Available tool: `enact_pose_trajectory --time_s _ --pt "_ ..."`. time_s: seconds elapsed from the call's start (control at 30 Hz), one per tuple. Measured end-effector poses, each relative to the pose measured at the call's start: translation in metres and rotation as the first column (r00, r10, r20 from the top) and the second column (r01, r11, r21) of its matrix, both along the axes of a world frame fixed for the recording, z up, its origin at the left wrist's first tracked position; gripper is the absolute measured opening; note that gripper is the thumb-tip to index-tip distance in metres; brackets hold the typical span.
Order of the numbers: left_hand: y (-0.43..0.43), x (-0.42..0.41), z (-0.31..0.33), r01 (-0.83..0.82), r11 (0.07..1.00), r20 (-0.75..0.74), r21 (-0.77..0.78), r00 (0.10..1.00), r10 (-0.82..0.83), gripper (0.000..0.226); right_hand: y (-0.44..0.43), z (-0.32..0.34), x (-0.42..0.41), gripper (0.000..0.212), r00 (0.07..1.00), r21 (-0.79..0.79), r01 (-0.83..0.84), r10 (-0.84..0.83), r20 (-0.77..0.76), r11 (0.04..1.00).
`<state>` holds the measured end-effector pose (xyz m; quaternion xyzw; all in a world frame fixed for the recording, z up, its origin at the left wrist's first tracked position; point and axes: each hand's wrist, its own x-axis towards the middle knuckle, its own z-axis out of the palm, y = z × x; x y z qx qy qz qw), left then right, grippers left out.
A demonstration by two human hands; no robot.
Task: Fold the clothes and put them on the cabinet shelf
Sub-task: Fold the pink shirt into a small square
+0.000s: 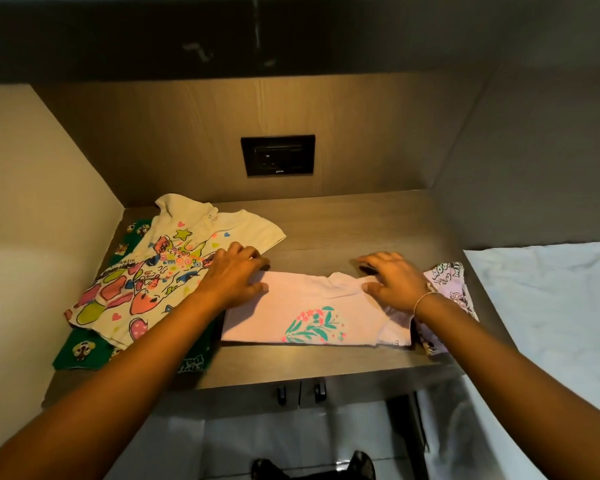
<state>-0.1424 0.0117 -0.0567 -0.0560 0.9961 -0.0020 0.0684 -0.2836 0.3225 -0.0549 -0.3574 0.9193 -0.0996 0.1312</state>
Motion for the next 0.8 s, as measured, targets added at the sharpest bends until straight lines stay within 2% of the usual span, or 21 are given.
enact_pose_trajectory --time_s 0.07,0.17,0.23,0.33,0.4,0.53,0.6,0.73,0.8 --pt "0.001 -0.005 -0.003 0.099 0.995 0.05 -0.033 0.994 -0.098 0.055 -0.012 0.002 -0.002 0.063 0.994 0.055 -0.101 0.098 0.052 0.993" --pt "0.003 -0.014 0.0 0.113 0.993 0.124 0.032 0.985 -0.116 0.047 -0.03 0.009 -0.007 0.064 0.972 0.129 -0.226 0.215 0.093 0.965" --pt "0.005 -0.019 0.005 0.144 0.99 0.177 0.012 0.974 -0.144 0.04 -0.039 0.012 -0.008 0.055 0.958 0.153 -0.278 0.263 0.111 0.948" --pt "0.006 -0.02 0.009 0.184 0.983 0.205 -0.029 0.963 -0.174 0.044 -0.046 0.012 -0.004 0.031 0.957 0.164 -0.291 0.287 0.052 0.942" --pt "0.006 -0.015 0.011 0.167 0.985 0.151 0.046 0.973 -0.172 0.042 -0.045 0.014 -0.001 0.026 0.954 0.146 -0.301 0.298 0.045 0.942" --pt "0.004 0.002 0.017 0.109 0.957 0.024 0.267 0.992 -0.12 0.016 -0.032 0.023 0.007 0.026 0.963 0.0 -0.259 0.258 0.072 0.966" --pt "0.0 0.009 0.02 0.057 0.94 0.007 0.338 0.998 -0.062 0.009 -0.023 0.028 0.009 0.029 0.962 -0.009 -0.272 0.272 0.037 0.962" --pt "-0.01 0.015 0.024 -0.042 0.93 0.032 0.364 0.999 0.033 0.013 -0.008 0.036 -0.002 0.018 0.958 0.047 -0.285 0.287 -0.022 0.957" --pt "-0.014 0.015 0.023 -0.07 0.925 0.045 0.374 0.997 0.057 0.015 -0.006 0.039 -0.009 0.012 0.965 0.061 -0.262 0.262 0.012 0.963"
